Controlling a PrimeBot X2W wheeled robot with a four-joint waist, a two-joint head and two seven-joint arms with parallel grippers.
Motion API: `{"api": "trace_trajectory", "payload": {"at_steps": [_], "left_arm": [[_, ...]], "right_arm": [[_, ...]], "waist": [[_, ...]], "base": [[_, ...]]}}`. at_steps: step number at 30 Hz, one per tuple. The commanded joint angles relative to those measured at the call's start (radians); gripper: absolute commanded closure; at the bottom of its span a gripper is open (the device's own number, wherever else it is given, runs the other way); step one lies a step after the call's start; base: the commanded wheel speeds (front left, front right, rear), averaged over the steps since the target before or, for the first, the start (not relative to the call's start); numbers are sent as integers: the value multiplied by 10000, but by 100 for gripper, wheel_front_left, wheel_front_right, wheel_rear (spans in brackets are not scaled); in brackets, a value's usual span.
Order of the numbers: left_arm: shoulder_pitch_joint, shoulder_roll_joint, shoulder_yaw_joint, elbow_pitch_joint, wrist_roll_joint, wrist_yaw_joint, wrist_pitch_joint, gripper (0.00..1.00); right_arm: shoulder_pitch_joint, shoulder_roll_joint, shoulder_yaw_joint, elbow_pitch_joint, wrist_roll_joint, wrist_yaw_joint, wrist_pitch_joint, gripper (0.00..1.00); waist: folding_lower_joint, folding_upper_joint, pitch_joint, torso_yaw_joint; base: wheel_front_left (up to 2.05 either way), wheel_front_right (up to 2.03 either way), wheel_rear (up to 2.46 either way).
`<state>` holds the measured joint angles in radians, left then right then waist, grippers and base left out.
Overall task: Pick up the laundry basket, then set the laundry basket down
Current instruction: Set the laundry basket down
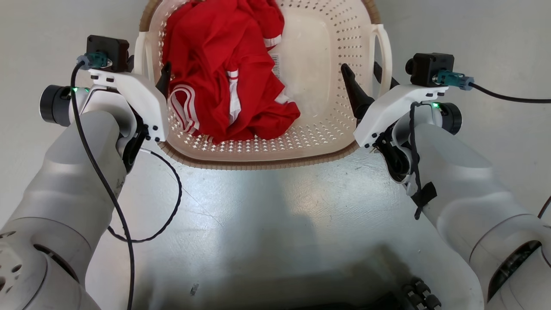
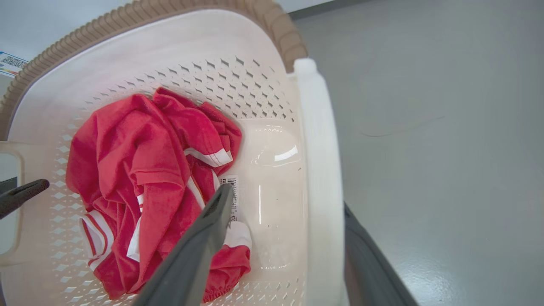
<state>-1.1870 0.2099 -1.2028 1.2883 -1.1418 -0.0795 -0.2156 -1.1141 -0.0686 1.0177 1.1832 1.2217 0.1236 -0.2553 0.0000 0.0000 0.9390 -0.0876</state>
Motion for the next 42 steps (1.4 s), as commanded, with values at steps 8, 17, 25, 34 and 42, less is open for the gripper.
{"api": "trace_trajectory", "payload": {"at_steps": [8, 17, 25, 34, 42], "left_arm": [[337, 244, 190, 25, -198, -203, 129, 0], [1059, 87, 384, 25, -540, -411, -54, 0], [1804, -47, 640, -307, -631, -492, -433, 0], [2778, 385, 2433, -1968, 488, -278, -459, 0], [4895, 741, 5182, -4468, 2566, 298, -460, 0]], "right_arm": [[543, 183, 144, 142, 188, 71, -64, 0], [734, 183, 274, 716, 248, 71, -64, 0], [1046, 108, -144, 788, -175, 71, -64, 0], [2137, -516, -1406, -306, -1569, 71, -64, 0], [3652, -1039, -3662, -1986, -3711, 71, -64, 0]], "waist": [[0, 0, -369, -47], [0, 0, -1319, -60], [0, 0, -2658, -45], [0, 0, -4550, 94], [0, 0, -5979, 330]], "base": [[0, 0, 0], [0, 0, 0], [0, 0, 0], [0, 0, 0], [0, 0, 0]]}}
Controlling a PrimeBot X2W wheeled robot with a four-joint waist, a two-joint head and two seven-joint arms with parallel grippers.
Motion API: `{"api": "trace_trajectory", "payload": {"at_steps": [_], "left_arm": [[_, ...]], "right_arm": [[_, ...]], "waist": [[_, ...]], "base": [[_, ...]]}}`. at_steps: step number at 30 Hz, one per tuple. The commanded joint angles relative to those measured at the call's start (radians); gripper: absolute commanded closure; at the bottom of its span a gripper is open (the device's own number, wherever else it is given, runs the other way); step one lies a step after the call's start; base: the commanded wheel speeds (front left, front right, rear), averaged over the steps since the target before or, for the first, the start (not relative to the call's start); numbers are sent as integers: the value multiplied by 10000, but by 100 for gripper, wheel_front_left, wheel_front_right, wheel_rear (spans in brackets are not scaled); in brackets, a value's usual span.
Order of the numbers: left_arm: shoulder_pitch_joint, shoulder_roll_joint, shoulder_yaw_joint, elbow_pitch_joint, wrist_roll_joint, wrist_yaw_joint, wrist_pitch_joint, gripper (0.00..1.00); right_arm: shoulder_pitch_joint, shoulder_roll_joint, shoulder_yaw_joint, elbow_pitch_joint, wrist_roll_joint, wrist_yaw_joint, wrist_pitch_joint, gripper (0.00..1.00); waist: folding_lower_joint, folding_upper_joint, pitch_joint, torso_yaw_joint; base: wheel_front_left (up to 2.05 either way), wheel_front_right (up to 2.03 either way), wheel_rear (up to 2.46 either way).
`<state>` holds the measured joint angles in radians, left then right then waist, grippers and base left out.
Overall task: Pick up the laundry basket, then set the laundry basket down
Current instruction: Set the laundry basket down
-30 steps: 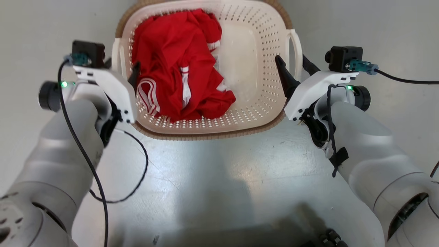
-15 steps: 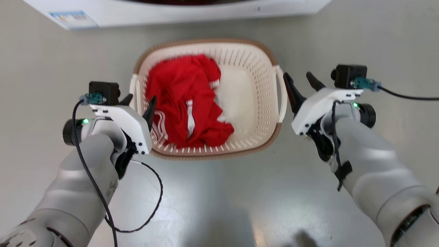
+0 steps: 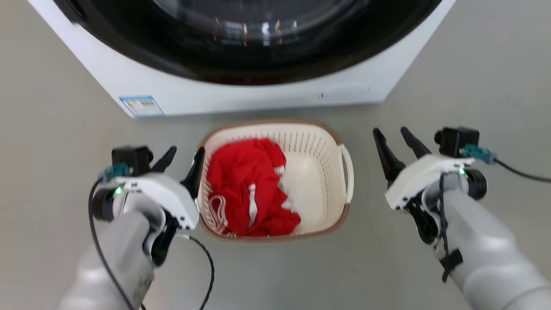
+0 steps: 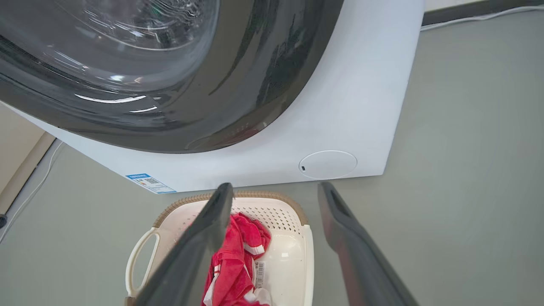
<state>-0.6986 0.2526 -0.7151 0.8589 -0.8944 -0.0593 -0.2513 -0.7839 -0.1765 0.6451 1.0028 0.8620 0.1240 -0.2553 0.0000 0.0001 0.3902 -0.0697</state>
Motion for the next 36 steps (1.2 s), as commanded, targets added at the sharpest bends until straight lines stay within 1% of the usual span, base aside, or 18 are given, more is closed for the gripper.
{"api": "trace_trajectory", "payload": {"at_steps": [1, 5, 9, 10, 17, 19, 22, 25, 28, 31, 36], "left_arm": [[300, 332, 641, -484, 336, 142, -103, 0], [1404, 285, 1784, -1605, 1209, 252, -104, 0], [2275, 150, 2562, -2515, 1979, 354, -104, 0], [2275, 150, 2562, -2515, 1979, 354, -104, 0], [3440, -111, 3709, -4042, 2907, 405, -104, 0], [3726, -262, 4157, -4562, 3049, 375, -104, 0], [4168, -469, 4706, -5286, 3551, 336, -104, 0], [4611, -758, 5125, -5768, 3949, 259, -104, 0], [5092, -1162, 5734, -6322, 4475, 78, -104, 0], [5323, -1394, 6088, -6593, 4686, -52, -104, 0], [5674, -1601, 6345, -6820, 4969, -297, -105, 0]], "right_arm": [[563, 3, -258, -424, -425, 67, -64, 0], [1491, 6, -1488, -1458, -1581, 67, -64, 0], [2415, 131, -2511, -2465, -2541, 67, -64, 0], [2415, 131, -2511, -2465, -2541, 67, -64, 0], [3650, 381, -3871, -4080, -3853, 67, -65, 0], [3952, 457, -4221, -4514, -4129, 67, -65, 0], [4354, 600, -4706, -4961, -4478, 67, -65, 0], [4677, 738, -5028, -5420, -4787, 67, -65, 0], [5129, 883, -5584, -6158, -5254, 67, -65, 0], [5419, 958, -5840, -6481, -5484, 67, -65, 0], [5843, 1073, -6072, -6954, -5736, 67, -65, 0]], "waist": [[0, -1, -648, 174], [0, -1, -1251, 244], [0, -1, -1788, 344], [0, -1, -1788, 344], [0, -1, -2452, 546], [0, -1, -2584, 611], [0, -1, -2744, 699], [0, -1, -2896, 777], [0, -1, -3142, 919], [0, -1, -3310, 982], [0, -1, -3510, 980]], "base": [[0, 0, 0], [0, 0, 0], [0, 0, 0], [0, 0, 0], [0, 0, 0], [0, 0, 0], [0, 0, 0], [0, 0, 0], [0, 0, 0], [0, 0, 0], [0, 0, 0]]}}
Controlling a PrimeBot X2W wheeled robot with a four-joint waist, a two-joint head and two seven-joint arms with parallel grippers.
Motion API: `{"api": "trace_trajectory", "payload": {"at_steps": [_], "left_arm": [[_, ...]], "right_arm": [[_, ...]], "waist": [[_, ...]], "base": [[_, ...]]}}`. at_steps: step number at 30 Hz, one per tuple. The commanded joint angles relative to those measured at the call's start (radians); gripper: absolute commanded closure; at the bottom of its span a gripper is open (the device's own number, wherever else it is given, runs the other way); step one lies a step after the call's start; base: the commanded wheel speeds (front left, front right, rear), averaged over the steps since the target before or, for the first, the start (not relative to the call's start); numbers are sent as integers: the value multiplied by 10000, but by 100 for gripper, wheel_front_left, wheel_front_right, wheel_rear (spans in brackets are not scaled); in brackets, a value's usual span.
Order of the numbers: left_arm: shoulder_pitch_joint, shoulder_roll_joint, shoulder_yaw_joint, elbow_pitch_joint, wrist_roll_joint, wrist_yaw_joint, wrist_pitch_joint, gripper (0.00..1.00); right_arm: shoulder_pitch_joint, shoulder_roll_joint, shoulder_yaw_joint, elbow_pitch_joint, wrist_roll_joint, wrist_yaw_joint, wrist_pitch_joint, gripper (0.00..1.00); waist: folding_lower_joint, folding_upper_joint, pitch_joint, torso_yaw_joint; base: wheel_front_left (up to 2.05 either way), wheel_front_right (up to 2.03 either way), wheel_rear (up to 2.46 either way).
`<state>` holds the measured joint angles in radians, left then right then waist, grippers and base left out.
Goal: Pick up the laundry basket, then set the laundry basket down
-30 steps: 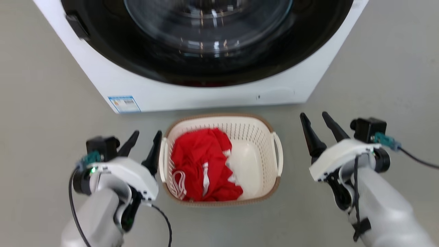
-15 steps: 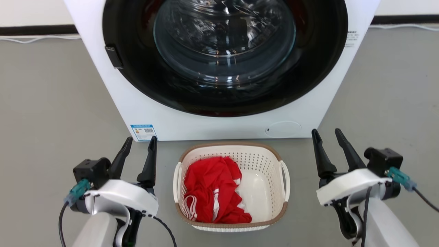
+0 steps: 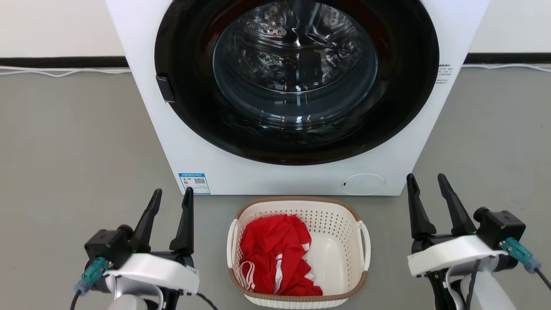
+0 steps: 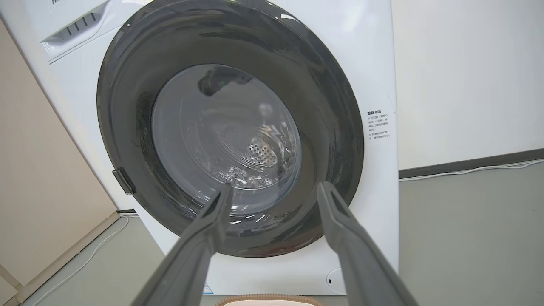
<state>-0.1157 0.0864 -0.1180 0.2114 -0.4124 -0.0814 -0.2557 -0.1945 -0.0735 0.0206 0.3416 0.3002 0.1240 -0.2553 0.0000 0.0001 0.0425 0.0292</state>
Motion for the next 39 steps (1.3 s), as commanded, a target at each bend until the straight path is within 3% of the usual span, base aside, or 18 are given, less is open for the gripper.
{"api": "trace_trajectory", "payload": {"at_steps": [1, 15, 39], "left_arm": [[-104, 42, 413, -388, 229, -109, -60, 0], [82, -173, 626, -347, 635, -368, -61, 0], [254, -312, 773, -107, 971, -402, -61, 0]], "right_arm": [[16, 60, 158, -403, -154, 67, -65, 0], [225, 195, 225, -752, -315, 67, -65, 0], [442, 230, 38, -670, -596, 67, -65, 0]], "waist": [[0, -1, -58, -18], [0, -1, -103, -100], [0, -1, -473, -206]], "base": [[0, 0, 0], [0, 0, 0], [0, 0, 0]]}}
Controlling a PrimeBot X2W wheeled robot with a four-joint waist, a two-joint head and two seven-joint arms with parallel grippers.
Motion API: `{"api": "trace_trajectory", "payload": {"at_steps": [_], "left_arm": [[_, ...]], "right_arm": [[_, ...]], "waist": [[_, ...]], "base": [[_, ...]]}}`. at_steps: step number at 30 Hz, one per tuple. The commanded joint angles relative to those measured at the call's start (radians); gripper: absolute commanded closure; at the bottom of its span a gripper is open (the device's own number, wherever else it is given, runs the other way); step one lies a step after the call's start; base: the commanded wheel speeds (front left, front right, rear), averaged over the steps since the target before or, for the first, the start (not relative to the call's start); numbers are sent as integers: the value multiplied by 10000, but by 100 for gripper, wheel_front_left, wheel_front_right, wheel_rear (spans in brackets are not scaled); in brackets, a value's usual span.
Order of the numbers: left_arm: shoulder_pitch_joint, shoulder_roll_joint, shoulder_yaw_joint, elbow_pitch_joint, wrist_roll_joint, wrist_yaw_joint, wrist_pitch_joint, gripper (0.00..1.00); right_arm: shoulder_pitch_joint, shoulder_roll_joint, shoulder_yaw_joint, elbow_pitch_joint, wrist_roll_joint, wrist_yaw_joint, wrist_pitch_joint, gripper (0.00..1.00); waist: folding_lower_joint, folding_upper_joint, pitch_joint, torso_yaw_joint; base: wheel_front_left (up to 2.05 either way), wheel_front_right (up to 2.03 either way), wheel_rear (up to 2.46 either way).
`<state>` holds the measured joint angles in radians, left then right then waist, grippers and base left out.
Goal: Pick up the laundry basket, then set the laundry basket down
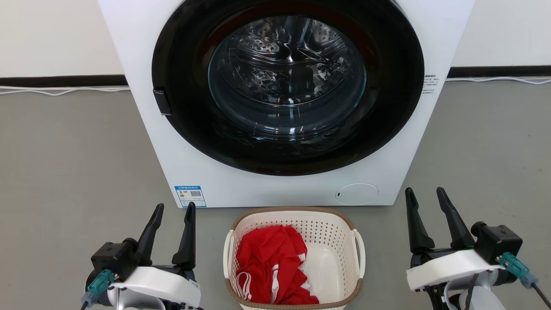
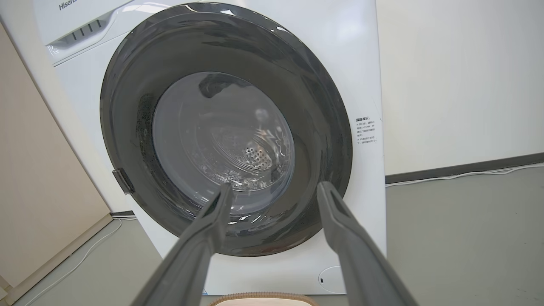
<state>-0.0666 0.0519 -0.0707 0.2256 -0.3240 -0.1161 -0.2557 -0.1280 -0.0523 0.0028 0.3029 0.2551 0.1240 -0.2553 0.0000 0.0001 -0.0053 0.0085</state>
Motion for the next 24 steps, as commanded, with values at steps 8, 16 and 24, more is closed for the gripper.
{"api": "trace_trajectory", "payload": {"at_steps": [8, 16, 24], "left_arm": [[118, -48, -6, 360, -156, -17, 50, 100], [98, -45, 120, 343, -982, -25, 294, 100], [59, -44, 221, 336, -1701, -32, 496, 100]], "right_arm": [[151, 19, -8, 300, 157, -3, 50, 100], [172, 19, -84, 231, 1032, 2, 293, 100], [169, 19, -144, 180, 1790, 6, 493, 100]], "waist": [[0, -1, 43, -1], [9, -1, 29, -8], [1, -1, 47, -13]], "base": [[0, 0, 0], [0, 0, 0], [0, 0, 0]]}}
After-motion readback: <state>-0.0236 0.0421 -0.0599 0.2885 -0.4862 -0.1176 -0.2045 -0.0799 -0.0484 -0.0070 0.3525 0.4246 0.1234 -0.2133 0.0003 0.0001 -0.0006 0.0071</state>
